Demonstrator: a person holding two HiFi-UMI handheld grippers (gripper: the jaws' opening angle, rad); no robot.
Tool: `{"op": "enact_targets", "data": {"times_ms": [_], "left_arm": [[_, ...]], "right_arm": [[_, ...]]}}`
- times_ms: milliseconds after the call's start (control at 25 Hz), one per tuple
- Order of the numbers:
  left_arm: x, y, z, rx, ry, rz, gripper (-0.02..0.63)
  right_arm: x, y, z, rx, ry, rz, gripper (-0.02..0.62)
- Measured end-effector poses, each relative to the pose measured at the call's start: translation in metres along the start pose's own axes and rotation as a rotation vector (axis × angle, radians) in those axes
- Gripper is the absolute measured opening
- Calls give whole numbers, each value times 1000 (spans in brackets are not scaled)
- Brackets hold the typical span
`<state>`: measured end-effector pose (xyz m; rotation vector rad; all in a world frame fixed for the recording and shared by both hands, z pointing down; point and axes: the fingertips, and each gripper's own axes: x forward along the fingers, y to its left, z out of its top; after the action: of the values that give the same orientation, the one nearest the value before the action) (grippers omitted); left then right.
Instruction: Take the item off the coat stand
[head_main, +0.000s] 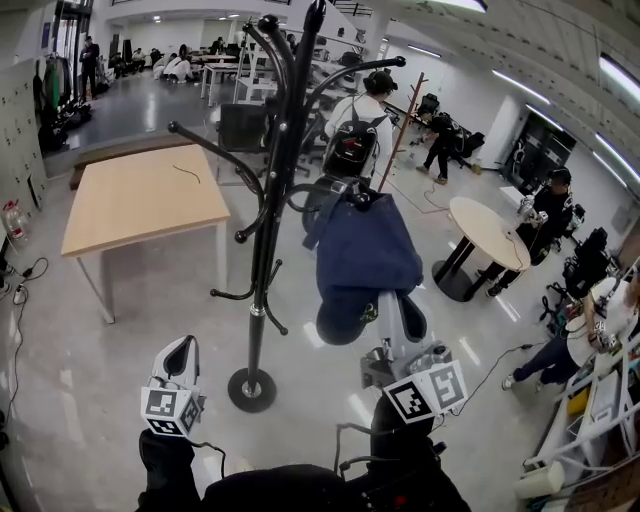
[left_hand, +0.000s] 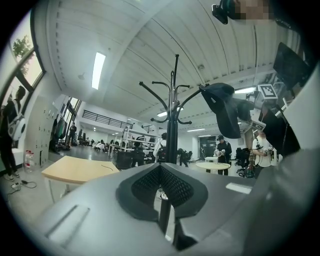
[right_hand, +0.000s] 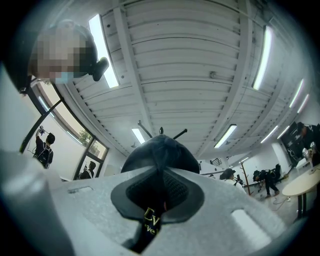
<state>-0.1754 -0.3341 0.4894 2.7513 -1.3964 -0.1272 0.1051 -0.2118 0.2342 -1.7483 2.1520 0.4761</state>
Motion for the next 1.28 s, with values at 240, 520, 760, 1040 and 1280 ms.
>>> {"op": "enact_targets", "data": {"times_ms": [240, 520, 760, 1040, 1280], "left_arm": [[2, -5, 0, -6, 4, -13, 3], [5, -21, 8, -16, 22, -38, 3], [5, -18, 4, 5, 11, -42, 3], [1, -25, 7, 8, 10, -60, 3], [14, -38, 7, 19, 26, -109, 3]], "right_arm": [[-7, -2, 6, -6, -5, -9, 8], [-17, -4, 9, -12, -15, -11, 8], [-23, -5, 16, -13, -38, -21, 8], [-40, -7, 22, -23, -45, -49, 8], [-51, -19, 19, -49, -32, -98, 8]]}}
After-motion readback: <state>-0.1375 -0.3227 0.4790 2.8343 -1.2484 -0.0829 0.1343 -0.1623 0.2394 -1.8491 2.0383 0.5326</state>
